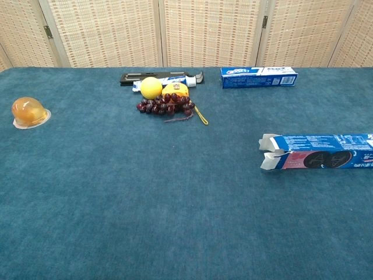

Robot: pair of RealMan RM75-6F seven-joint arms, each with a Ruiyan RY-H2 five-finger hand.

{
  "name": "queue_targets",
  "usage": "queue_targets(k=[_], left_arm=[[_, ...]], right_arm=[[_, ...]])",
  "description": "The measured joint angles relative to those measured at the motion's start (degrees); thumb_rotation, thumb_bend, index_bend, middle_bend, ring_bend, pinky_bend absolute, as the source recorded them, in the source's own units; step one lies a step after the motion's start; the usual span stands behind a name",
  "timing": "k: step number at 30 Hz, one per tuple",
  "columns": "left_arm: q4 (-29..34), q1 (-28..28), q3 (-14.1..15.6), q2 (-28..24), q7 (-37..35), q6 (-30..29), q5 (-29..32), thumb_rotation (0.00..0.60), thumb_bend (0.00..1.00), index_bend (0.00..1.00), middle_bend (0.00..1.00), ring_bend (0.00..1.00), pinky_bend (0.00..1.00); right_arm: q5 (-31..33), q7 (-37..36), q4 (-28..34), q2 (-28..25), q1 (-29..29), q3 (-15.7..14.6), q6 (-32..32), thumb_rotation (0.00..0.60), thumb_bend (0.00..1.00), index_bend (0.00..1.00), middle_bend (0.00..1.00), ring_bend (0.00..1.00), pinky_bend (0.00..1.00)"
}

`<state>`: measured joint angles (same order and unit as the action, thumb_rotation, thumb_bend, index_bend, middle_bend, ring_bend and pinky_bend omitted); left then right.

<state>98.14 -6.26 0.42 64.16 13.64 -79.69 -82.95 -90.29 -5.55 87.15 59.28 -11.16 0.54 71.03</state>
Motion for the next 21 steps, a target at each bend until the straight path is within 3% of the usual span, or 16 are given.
queue_targets(k=[9,21], left_arm=[[-0.1,-0.2,-0.1,0.1,0.2,0.5,0.4,0.6,0.13,0.0,0.0,0.01,0.0],[-0.1,-0.4,-0.1,-0.2,-0.7,0.8,0.6,0.6,0.13,0.0,0.0,0.01,0.0]], right_arm=[[2.8,-3.2,-6.2,0.9,-8.0,0.9,-12.9,0.6,0.25,0.24,0.0,0.0,0.0],[6.1,-3.4,-12.6,7.2,-14.3,2.0,-20.9,0.6,0.25,0.25,0.0,0.0,0.0]])
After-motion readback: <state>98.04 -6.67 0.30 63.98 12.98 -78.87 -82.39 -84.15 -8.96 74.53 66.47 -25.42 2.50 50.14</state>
